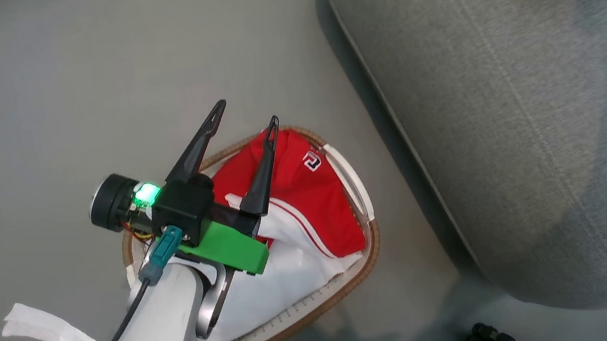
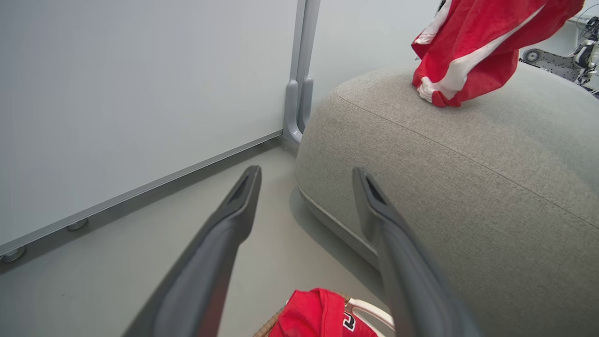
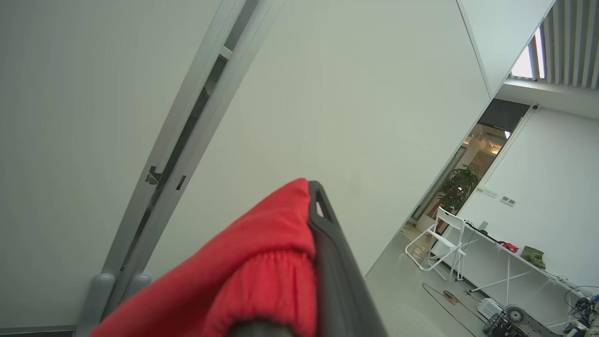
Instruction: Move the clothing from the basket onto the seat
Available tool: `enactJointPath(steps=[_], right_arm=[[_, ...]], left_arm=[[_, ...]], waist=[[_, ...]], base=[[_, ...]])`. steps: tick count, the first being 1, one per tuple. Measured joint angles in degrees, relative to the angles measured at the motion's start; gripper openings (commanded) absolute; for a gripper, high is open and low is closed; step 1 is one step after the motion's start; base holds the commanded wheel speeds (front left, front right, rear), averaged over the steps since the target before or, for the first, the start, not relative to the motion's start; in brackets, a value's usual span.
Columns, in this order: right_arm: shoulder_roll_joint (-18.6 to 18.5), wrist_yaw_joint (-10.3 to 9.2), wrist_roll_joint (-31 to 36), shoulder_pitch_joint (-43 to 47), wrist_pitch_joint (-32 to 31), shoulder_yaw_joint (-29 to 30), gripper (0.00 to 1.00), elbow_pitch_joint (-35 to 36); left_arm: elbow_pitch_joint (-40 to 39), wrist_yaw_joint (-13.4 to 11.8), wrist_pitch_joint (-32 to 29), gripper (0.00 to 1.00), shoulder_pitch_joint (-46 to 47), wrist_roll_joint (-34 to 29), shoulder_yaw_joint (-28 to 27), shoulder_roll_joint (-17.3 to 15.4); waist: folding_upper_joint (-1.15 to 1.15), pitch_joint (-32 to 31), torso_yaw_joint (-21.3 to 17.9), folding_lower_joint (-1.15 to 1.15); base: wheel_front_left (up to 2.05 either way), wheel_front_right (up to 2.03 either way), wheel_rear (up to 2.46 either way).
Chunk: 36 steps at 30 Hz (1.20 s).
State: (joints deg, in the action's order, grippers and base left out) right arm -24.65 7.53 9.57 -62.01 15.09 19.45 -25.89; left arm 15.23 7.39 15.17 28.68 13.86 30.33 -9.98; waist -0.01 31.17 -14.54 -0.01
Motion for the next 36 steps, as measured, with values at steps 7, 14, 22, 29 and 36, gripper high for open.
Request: enactJointPath(steps=[7, 14, 22, 29, 36], right_arm=[[2.2, 0.0, 1.1, 2.4, 0.0, 2.1, 0.0, -4.6], [6.8, 0.0, 1.5, 9.6, 0.0, 2.4, 0.0, -9.9], [8.7, 0.0, 1.6, 15.9, 0.0, 0.1, 1.0, -8.0], [9.8, 0.0, 0.9, 21.2, 0.0, -0.2, 1.0, -5.3], [11.9, 0.0, 0.3, 28.0, 0.0, -2.3, 1.0, -3.4]], left_arm=[[-0.6, 0.0, 0.0, 1.0, 1.7, -1.2, 0.1, 0.0], [-0.6, 0.0, 0.0, 1.0, 1.6, -1.5, -0.2, 0.2], [-0.4, -0.1, 0.0, 1.0, 0.3, -1.5, -0.7, 0.5], [0.1, -0.1, 0.0, 1.0, -1.4, -0.3, -2.1, 1.1], [0.7, -0.1, 0.0, 1.0, -3.6, 0.6, -3.7, 2.4]], waist=[[0.0, 6.2, 2.0, 0.0], [0.0, 8.9, 3.6, 0.0], [0.0, 7.4, 3.3, 0.0], [0.0, 4.5, 2.8, 0.0], [0.0, -0.1, 2.8, 0.01]], base=[[0.0, 0.0, 0.0], [0.0, 0.0, 0.0], [0.0, 0.0, 0.0], [0.0, 0.0, 0.0], [0.0, 0.0, 0.0]])
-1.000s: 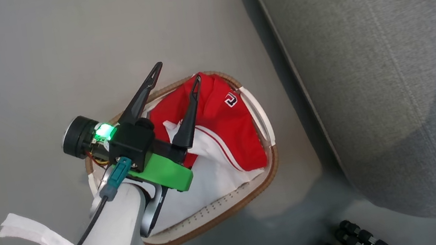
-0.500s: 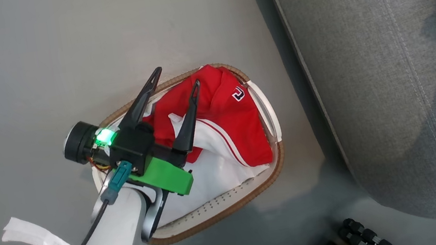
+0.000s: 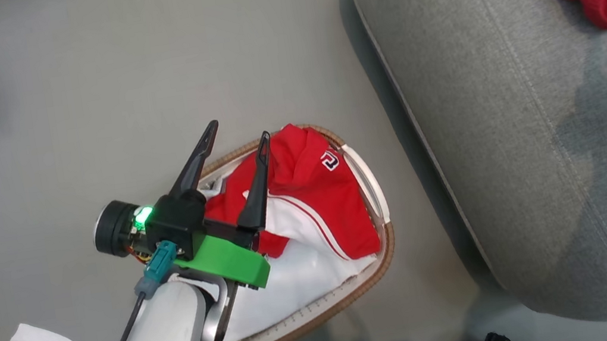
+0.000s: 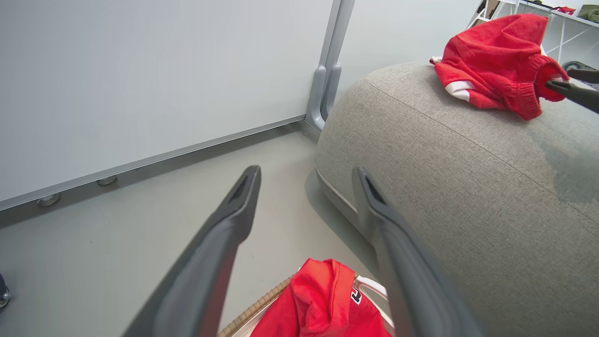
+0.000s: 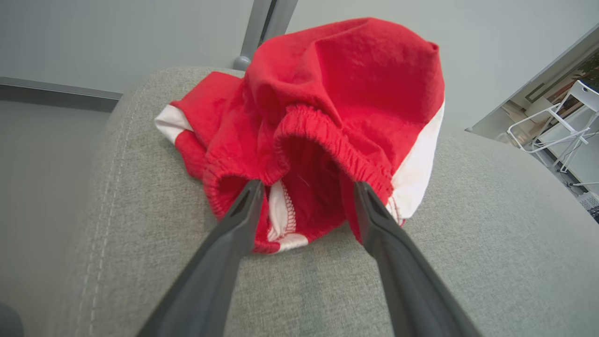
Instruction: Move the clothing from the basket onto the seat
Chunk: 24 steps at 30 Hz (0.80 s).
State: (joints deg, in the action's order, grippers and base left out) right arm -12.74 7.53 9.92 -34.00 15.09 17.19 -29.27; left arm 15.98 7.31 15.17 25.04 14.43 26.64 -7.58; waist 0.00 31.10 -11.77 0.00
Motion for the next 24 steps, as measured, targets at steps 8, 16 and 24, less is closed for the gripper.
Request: enactJointPath(steps=[8, 16, 24], right_arm=[[-0.7, 0.0, -0.6, 2.8, 0.0, -1.9, 1.0, 2.2], [-0.9, 0.0, -2.9, 2.8, 0.0, -5.7, 1.0, 3.9], [4.1, 0.0, -4.2, 6.5, 0.0, -9.1, 1.0, 5.9]], left_arm=[[0.5, 0.0, 0.0, 1.0, -3.3, 1.1, -3.0, 1.7], [0.8, 0.0, 0.0, 1.0, -6.7, 2.1, -9.9, 2.9], [2.4, -0.1, 0.0, 1.0, -13.2, 2.1, -15.8, 4.1]], waist=[[0.0, -6.9, 0.6, 0.01], [0.0, -13.7, 2.4, 0.01], [0.0, -19.8, 5.5, 0.01]], base=[[0.0, 0.0, 0.0], [0.0, 0.0, 0.0], [0.0, 0.0, 0.0]])
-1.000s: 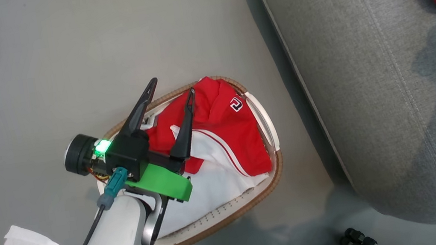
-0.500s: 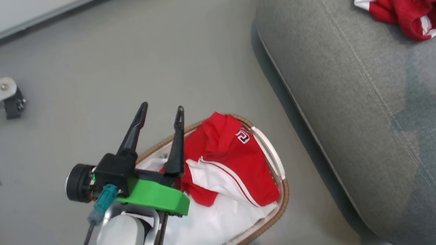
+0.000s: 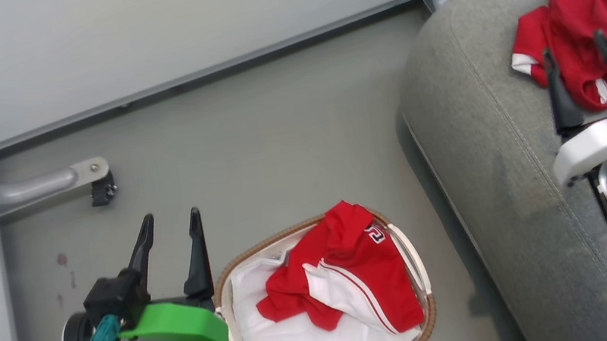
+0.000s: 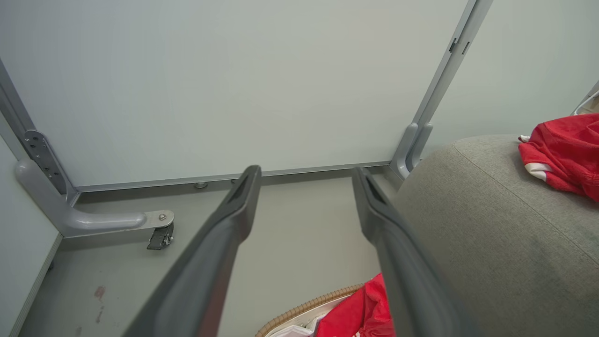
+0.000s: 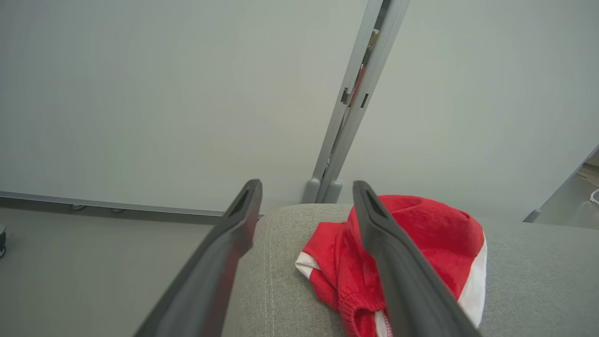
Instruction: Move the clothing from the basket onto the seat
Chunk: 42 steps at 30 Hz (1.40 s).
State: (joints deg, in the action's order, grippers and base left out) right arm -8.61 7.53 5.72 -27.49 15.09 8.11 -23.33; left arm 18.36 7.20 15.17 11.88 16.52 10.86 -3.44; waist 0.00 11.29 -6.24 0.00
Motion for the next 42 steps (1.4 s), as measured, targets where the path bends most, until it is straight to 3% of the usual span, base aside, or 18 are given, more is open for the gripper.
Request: enactJointPath(steps=[10, 21, 42], right_arm=[[5.6, 0.0, -2.1, 9.3, 0.0, -1.4, 1.0, 3.3], [5.9, 0.0, -7.6, 16.1, 0.0, -6.8, 1.0, 3.2], [5.9, 0.0, -9.8, 18.7, 0.0, -8.4, 1.0, 3.1]], left_arm=[[-0.2, -0.1, 0.0, 1.0, -6.7, 0.1, -6.2, 0.5], [-0.6, -0.2, 0.0, 1.0, -9.0, 2.1, -6.5, 0.6], [-0.4, -0.6, 0.0, 1.0, -10.2, 2.5, -6.3, 0.6]], waist=[[0.0, -5.3, 4.2, 0.0], [0.0, -8.1, 6.7, 0.0], [0.0, -8.9, 6.6, 0.0]], base=[[0.0, 0.0, 0.0], [0.0, 0.0, 0.0], [0.0, 0.0, 0.0]])
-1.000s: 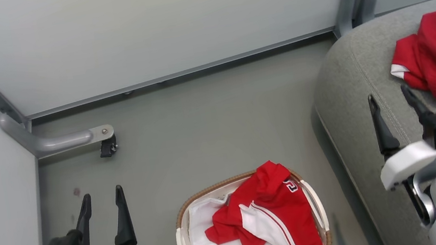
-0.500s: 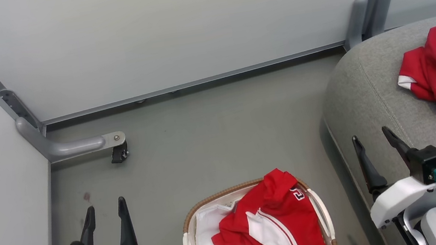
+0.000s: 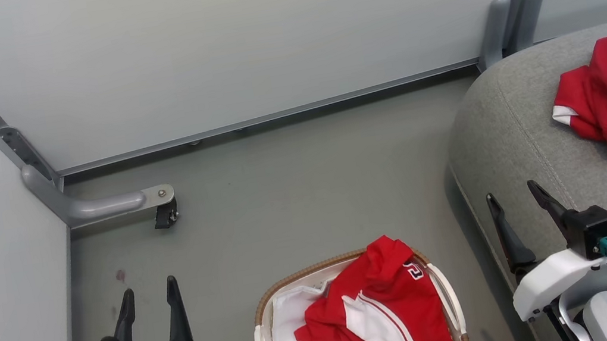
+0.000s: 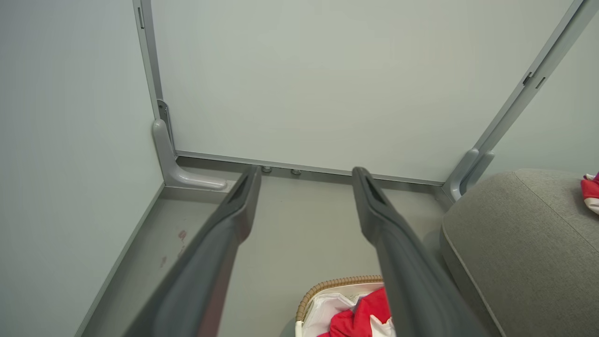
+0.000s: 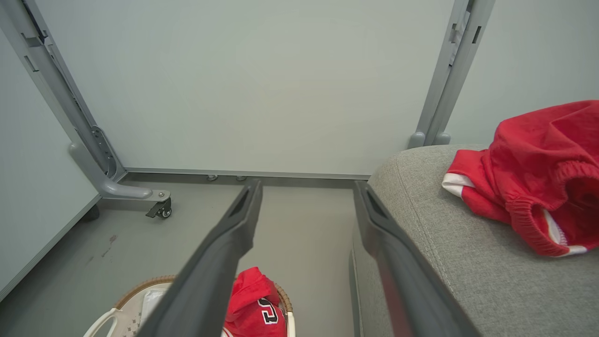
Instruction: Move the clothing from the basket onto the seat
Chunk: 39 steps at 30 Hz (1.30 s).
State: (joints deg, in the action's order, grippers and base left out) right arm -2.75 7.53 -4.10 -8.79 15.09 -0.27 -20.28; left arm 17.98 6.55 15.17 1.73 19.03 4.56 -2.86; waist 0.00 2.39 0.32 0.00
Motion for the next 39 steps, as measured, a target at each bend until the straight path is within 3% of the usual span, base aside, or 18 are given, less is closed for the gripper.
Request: enactJointPath(steps=[21, 29, 39], right_arm=[[0.0, 0.0, -0.3, -2.0, 0.0, -0.4, 1.0, 1.1], [0.0, 0.0, 1.1, -5.7, 0.0, 3.4, 1.0, 4.0], [-0.1, 0.0, 2.0, -11.4, 0.0, 7.4, 1.0, 7.7]], left_arm=[[0.5, 0.3, 0.0, 1.0, 2.3, -1.4, 1.1, 0.0], [5.4, 0.6, 0.0, 1.0, 10.2, -2.0, 6.1, 0.0], [16.3, 0.8, 0.0, 1.0, 21.9, -2.5, 16.3, 0.1]], waist=[[0.0, 2.8, -0.8, 0.0], [0.0, 7.8, -1.9, 0.0], [0.0, 17.4, -4.5, 0.0]], base=[[0.0, 0.0, 0.0], [0.0, 0.0, 0.0], [0.0, 0.0, 0.0]])
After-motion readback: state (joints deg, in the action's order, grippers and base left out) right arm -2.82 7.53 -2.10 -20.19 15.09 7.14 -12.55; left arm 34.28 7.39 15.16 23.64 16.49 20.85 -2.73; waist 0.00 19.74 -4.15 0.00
